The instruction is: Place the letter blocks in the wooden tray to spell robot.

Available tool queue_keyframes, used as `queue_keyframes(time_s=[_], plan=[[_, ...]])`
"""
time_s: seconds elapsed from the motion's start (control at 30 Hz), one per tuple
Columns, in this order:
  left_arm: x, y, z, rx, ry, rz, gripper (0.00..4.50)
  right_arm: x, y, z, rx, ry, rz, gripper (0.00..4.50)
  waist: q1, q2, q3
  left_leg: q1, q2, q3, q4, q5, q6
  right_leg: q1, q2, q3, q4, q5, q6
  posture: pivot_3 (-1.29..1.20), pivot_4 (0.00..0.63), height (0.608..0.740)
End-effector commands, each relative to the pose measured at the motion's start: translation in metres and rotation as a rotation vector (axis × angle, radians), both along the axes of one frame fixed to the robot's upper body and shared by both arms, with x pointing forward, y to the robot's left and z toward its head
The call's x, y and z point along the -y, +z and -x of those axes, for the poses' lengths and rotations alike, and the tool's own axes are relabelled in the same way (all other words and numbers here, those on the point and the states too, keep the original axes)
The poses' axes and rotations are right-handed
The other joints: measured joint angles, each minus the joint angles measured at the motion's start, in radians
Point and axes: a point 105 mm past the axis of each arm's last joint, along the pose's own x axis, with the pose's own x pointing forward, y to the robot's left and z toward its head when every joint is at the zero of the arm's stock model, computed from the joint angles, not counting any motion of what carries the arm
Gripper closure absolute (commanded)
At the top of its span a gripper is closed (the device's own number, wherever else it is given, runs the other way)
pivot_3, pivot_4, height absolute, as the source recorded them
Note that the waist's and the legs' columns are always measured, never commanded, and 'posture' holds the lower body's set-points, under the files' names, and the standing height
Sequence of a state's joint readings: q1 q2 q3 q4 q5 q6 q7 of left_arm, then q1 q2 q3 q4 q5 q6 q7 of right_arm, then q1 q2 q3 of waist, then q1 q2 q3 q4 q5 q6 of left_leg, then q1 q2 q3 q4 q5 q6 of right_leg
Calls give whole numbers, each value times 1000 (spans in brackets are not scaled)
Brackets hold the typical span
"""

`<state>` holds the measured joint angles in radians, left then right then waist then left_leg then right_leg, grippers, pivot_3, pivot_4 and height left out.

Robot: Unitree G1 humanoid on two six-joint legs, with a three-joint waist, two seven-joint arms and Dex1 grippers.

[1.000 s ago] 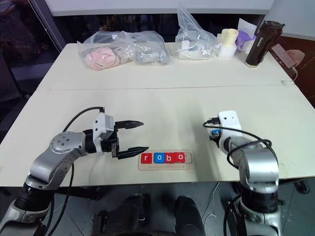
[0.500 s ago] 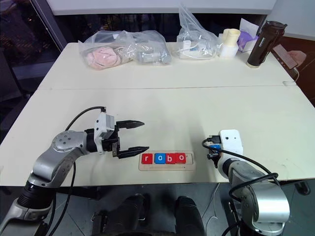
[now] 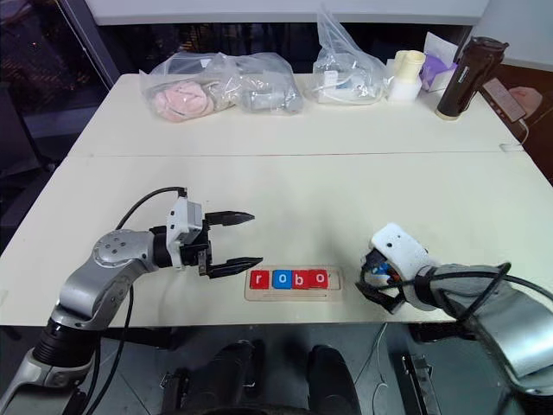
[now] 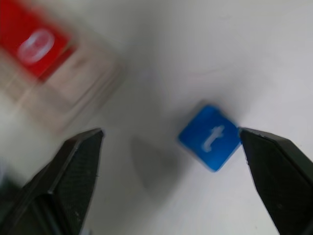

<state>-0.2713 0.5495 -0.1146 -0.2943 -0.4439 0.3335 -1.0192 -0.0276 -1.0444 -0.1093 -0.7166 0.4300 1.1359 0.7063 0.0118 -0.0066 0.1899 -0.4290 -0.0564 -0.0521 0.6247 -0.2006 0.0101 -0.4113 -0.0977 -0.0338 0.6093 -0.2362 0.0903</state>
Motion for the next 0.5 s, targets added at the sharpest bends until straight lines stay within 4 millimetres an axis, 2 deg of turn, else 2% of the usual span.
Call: queue_keyframes(time_s=[0.03, 0.17, 0.27, 0.37, 0.5], plan=[[3, 8, 1, 49, -12, 4, 0, 8, 3, -9, 72, 235, 93, 12, 0, 0, 0, 0, 0, 1, 1, 0, 0, 0, 0, 0, 0, 0, 1, 0, 150, 738], [3, 9, 3, 52, -8, 3, 0, 25, -3, -20, 55, 315, 103, 12, 0, 0, 0, 0, 0, 0, 1, -2, -2, 0, 0, 0, 0, 0, 0, 0, 150, 738], [2, 9, 4, 50, -1, 3, 0, 32, -10, -20, 17, 378, 81, 12, 1, 0, 0, 0, 0, 0, 1, -2, -2, 0, 0, 1, 0, 1, -1, 0, 150, 738], [1, 9, 3, 51, 6, 3, 0, 44, -16, -33, 21, 358, 87, 12, 1, 0, 0, 0, 0, 0, 1, 0, 0, 0, 0, 1, 1, 1, -1, 0, 150, 738], [1, 9, 5, 52, 11, 4, 0, 45, -18, -39, 4, 365, 43, 12, 1, 0, 0, 0, 0, 0, 2, -1, 0, 0, 0, 1, 2, 1, -1, 0, 150, 738]])
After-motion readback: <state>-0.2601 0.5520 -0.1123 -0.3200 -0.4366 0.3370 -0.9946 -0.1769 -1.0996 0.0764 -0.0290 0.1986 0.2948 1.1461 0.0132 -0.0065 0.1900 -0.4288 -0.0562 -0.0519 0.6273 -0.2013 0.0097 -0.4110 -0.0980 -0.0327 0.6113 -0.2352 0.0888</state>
